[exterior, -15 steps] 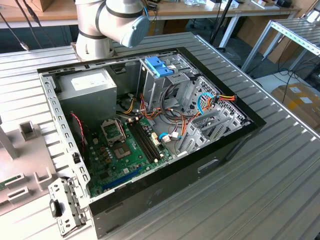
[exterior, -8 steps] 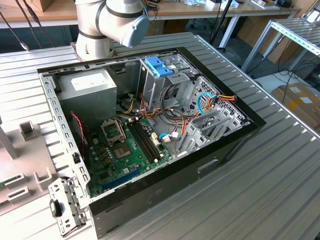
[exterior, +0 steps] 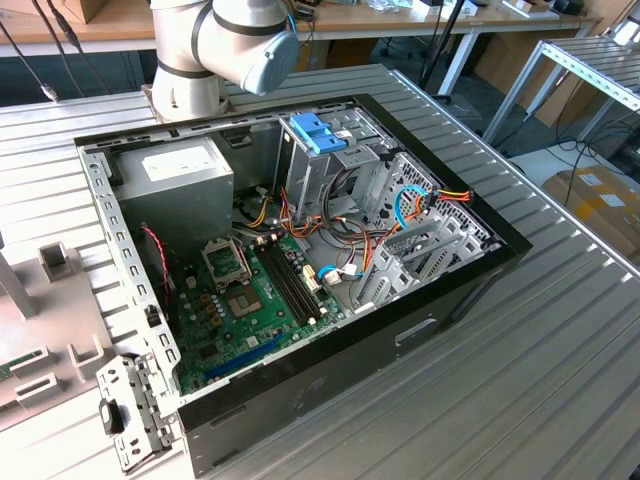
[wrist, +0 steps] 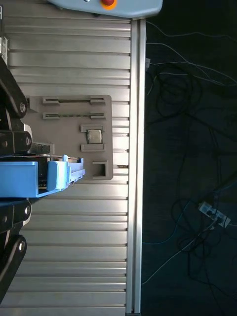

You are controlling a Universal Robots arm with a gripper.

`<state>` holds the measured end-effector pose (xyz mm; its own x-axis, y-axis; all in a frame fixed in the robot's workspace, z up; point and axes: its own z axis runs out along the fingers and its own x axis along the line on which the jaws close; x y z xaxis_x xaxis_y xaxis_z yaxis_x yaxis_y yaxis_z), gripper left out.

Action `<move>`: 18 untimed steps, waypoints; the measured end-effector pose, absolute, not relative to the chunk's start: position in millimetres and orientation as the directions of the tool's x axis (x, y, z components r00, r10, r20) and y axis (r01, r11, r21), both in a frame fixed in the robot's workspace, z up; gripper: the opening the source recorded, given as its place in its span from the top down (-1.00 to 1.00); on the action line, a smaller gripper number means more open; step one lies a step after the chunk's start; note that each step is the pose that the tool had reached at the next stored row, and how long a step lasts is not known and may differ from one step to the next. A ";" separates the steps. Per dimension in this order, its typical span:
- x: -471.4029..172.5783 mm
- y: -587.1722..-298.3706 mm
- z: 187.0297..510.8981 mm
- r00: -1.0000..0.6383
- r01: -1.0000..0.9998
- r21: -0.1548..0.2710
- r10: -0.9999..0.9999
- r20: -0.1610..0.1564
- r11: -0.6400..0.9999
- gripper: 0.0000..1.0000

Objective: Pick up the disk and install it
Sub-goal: 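Pick up the disk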

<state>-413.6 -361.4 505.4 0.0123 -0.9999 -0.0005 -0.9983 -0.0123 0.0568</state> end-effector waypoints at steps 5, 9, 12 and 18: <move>-407.3 -362.7 505.4 0.012 -0.998 0.057 -1.000 0.000 -0.012 0.26; -397.1 -363.6 505.3 0.012 -0.998 0.057 -1.000 -0.001 -0.012 0.26; -395.4 -363.6 505.3 0.012 -0.998 0.057 -1.000 -0.001 -0.012 0.26; -390.8 -363.7 505.2 0.012 -0.998 0.057 -1.000 -0.001 -0.012 0.26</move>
